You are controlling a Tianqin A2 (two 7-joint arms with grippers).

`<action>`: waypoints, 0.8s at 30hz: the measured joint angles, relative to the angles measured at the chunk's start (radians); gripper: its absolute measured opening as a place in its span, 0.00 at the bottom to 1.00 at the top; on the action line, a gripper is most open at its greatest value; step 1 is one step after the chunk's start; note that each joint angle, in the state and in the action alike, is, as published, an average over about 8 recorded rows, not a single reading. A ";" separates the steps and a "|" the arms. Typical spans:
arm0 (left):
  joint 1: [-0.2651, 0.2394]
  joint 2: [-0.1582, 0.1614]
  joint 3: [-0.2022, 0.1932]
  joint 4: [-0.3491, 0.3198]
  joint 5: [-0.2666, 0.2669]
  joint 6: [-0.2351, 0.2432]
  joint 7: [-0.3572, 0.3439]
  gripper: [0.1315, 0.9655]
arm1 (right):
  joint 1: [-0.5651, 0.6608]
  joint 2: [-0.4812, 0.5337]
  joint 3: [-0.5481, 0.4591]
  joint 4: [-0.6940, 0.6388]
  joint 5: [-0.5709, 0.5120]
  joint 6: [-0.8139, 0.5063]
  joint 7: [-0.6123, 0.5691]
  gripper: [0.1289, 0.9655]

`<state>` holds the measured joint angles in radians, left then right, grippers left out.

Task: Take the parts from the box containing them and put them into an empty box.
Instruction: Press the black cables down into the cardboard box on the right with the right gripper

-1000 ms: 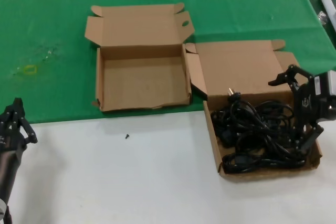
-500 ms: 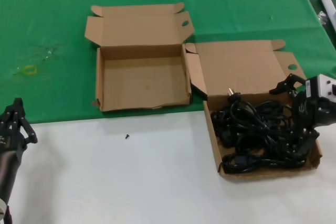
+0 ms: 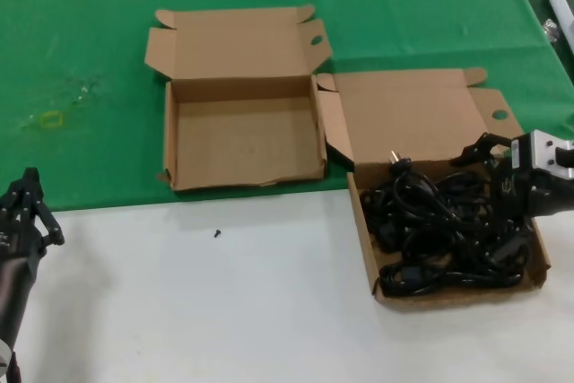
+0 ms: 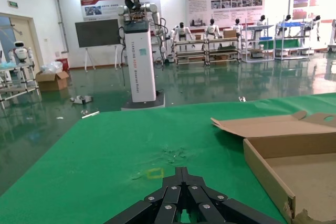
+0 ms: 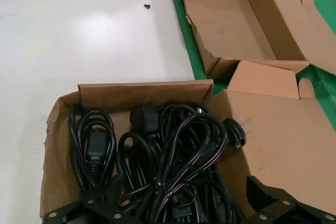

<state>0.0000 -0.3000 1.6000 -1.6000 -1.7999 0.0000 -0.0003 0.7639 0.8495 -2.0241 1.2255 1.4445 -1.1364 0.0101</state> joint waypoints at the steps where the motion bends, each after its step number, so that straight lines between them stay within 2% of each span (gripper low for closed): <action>1: 0.000 0.000 0.000 0.000 0.000 0.000 0.000 0.01 | -0.001 -0.001 0.000 0.000 -0.001 0.000 0.000 0.91; 6: 0.000 0.000 0.000 0.000 0.000 0.000 0.000 0.01 | -0.003 -0.005 0.000 -0.004 -0.008 0.003 -0.005 0.85; 14: 0.000 0.000 0.000 0.000 0.000 0.000 0.000 0.01 | -0.001 -0.009 0.001 -0.018 -0.017 0.005 -0.017 0.64; 15: 0.000 0.000 0.000 0.000 0.000 0.000 0.000 0.01 | 0.000 -0.009 0.002 -0.019 -0.019 0.006 -0.018 0.64; 23: 0.000 0.000 0.000 0.000 0.000 0.000 0.000 0.01 | 0.000 -0.011 0.004 -0.023 -0.025 0.010 -0.025 0.38; 24: 0.000 0.000 0.000 0.000 0.000 0.000 0.000 0.01 | 0.000 -0.011 0.005 -0.023 -0.025 0.010 -0.026 0.38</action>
<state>0.0000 -0.3000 1.6001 -1.6000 -1.7996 0.0000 -0.0005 0.7641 0.8382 -2.0193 1.2023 1.4196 -1.1264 -0.0156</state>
